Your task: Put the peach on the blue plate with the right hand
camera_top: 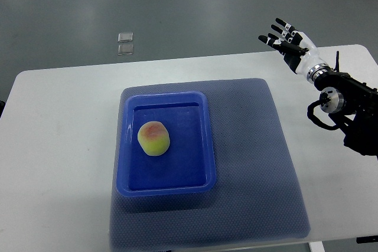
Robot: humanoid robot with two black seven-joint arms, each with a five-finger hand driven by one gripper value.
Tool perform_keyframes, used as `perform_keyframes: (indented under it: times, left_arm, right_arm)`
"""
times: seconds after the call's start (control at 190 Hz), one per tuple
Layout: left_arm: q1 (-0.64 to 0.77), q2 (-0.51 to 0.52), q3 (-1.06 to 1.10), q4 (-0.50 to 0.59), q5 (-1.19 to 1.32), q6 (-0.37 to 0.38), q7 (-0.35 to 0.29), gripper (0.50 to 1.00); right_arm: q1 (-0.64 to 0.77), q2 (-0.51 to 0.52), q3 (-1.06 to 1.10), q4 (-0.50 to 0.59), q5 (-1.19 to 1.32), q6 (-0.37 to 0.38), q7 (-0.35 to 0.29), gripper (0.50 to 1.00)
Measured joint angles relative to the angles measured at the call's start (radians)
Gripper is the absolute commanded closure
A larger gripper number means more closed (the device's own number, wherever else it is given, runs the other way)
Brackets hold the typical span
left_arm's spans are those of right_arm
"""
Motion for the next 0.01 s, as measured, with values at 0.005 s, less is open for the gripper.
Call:
perform_keyframes:
  times: [0.005]
  left_arm:
    - [0.000,0.000,0.000,0.000,0.000,0.000,0.000,0.500]
  right_arm:
    - [0.000,0.000,0.000,0.000,0.000,0.000,0.000,0.572]
